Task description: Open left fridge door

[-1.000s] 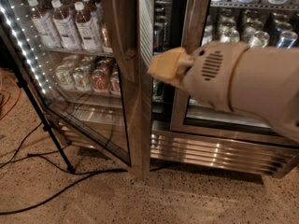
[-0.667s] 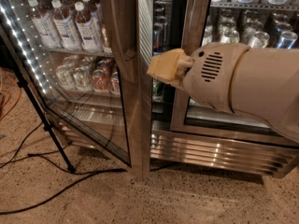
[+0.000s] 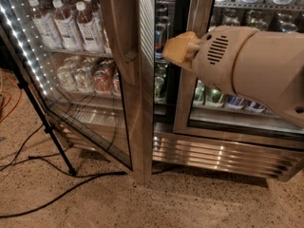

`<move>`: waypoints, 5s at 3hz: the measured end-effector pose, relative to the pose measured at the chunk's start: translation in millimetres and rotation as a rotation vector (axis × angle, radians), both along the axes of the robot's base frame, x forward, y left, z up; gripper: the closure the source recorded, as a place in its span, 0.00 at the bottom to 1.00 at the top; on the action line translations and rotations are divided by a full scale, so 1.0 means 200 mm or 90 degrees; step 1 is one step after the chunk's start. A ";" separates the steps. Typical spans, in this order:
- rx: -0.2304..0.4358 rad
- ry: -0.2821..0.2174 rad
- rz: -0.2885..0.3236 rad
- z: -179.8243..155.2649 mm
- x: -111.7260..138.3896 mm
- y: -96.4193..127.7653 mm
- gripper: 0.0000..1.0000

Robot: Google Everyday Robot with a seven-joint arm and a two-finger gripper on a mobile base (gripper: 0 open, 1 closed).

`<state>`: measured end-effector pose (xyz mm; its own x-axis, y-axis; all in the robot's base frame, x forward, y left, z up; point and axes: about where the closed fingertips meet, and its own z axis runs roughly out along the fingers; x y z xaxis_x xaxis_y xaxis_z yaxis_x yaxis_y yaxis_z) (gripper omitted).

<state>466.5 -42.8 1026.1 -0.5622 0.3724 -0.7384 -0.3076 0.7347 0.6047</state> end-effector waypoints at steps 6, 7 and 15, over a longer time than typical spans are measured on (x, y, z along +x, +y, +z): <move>0.030 -0.065 0.023 0.27 0.06 0.22 1.00; 0.030 -0.065 0.023 0.27 0.05 0.21 1.00; 0.114 -0.046 0.101 0.40 -0.11 0.40 1.00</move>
Offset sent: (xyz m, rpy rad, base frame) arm 0.0612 -0.0310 -0.0204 -0.0490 0.0136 -0.1471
